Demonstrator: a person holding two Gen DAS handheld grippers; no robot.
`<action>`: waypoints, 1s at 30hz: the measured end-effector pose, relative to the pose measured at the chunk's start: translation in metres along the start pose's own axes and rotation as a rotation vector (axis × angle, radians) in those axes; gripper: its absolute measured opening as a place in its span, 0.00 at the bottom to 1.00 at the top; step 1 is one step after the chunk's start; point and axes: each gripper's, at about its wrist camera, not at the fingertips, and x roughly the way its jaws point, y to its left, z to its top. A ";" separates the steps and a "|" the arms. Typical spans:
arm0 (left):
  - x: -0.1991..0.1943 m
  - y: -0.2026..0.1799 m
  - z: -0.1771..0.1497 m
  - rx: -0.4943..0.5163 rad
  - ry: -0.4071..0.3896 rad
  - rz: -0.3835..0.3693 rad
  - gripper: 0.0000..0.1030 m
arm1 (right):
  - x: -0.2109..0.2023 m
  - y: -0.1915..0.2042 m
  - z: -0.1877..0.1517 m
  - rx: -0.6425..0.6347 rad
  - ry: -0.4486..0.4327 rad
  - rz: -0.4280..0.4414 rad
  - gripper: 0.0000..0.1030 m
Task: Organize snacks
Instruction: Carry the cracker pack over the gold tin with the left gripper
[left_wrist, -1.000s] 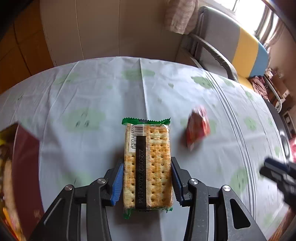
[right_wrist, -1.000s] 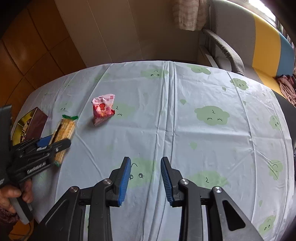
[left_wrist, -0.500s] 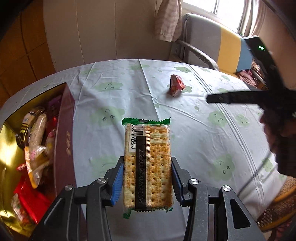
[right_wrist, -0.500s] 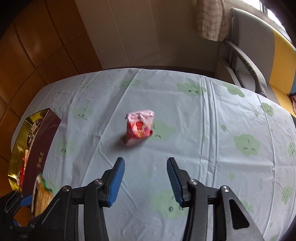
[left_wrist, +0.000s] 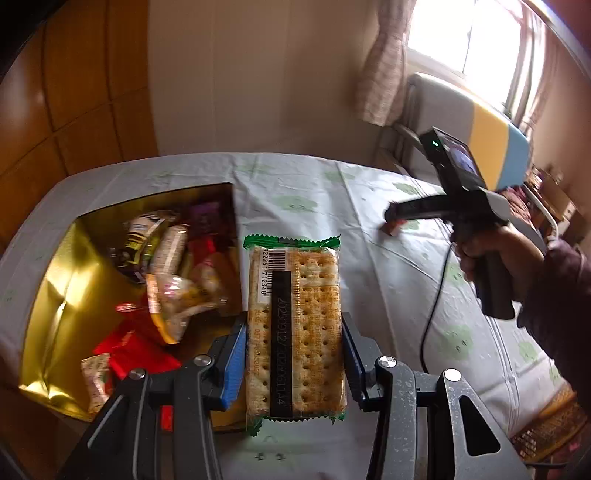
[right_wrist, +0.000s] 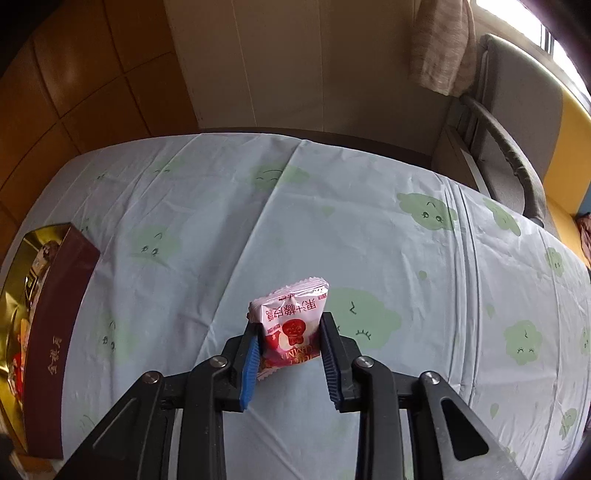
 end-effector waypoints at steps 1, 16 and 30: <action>-0.002 0.005 0.000 -0.010 -0.004 0.008 0.45 | -0.006 0.004 -0.005 -0.019 0.001 -0.002 0.29; -0.031 0.065 -0.012 -0.140 -0.052 0.178 0.45 | -0.048 0.037 -0.108 -0.117 0.078 0.048 0.29; -0.077 0.132 -0.021 -0.299 -0.149 0.357 0.45 | -0.051 0.037 -0.117 -0.067 0.036 0.024 0.29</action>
